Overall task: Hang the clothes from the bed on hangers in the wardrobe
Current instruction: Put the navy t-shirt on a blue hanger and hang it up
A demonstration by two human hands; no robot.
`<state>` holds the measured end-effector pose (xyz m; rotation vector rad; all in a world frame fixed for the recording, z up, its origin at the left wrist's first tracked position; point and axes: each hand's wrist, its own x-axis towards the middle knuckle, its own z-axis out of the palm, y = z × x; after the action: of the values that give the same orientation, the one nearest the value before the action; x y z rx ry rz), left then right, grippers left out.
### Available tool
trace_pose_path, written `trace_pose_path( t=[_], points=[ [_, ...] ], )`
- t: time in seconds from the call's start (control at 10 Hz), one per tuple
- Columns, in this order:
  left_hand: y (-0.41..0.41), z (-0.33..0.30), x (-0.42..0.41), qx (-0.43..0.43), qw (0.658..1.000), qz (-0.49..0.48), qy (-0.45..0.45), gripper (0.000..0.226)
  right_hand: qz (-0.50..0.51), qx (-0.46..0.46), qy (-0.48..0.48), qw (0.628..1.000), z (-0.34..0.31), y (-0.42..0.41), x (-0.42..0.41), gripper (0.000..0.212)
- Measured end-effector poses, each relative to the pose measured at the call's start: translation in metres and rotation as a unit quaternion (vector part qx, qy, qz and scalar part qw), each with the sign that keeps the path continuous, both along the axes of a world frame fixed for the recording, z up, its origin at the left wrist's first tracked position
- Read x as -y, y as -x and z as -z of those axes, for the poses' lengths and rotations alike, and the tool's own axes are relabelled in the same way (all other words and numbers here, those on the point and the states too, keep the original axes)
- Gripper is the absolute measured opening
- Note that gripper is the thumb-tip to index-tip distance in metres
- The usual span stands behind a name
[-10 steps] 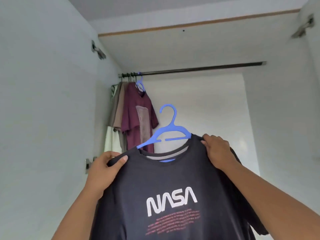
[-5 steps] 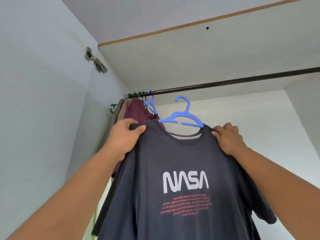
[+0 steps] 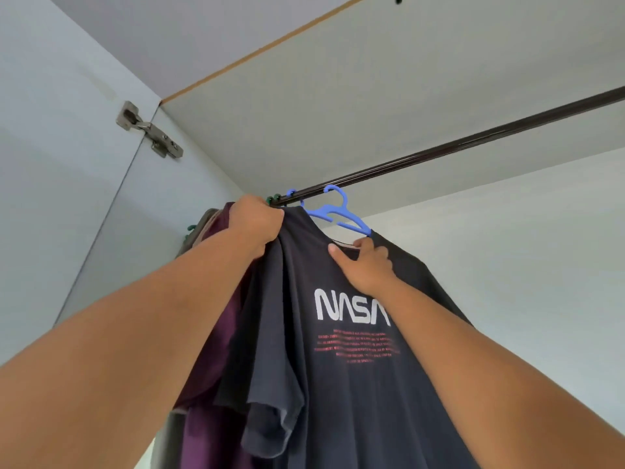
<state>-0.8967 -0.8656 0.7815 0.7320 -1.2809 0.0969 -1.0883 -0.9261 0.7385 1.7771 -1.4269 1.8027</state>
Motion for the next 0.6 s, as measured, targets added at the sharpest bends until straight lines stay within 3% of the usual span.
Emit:
trace_pose_path(
  t=[0.2, 0.4, 0.6],
  points=[
    [0.012, -0.033, 0.023, 0.051, 0.999, -0.008, -0.017, 0.036, 0.007, -0.036, 0.024, 0.999, -0.014, -0.027, 0.043, 0.080],
    [0.004, -0.053, 0.037, 0.070, 0.997, -0.031, 0.025, 0.037, 0.000, -0.012, 0.093, 0.996, -0.044, -0.043, 0.062, 0.059],
    [-0.028, -0.061, 0.040, 0.053, 0.988, -0.122, 0.077, 0.036, -0.041, 0.013, 0.167, 0.985, -0.057, -0.079, 0.072, 0.041]
  ],
)
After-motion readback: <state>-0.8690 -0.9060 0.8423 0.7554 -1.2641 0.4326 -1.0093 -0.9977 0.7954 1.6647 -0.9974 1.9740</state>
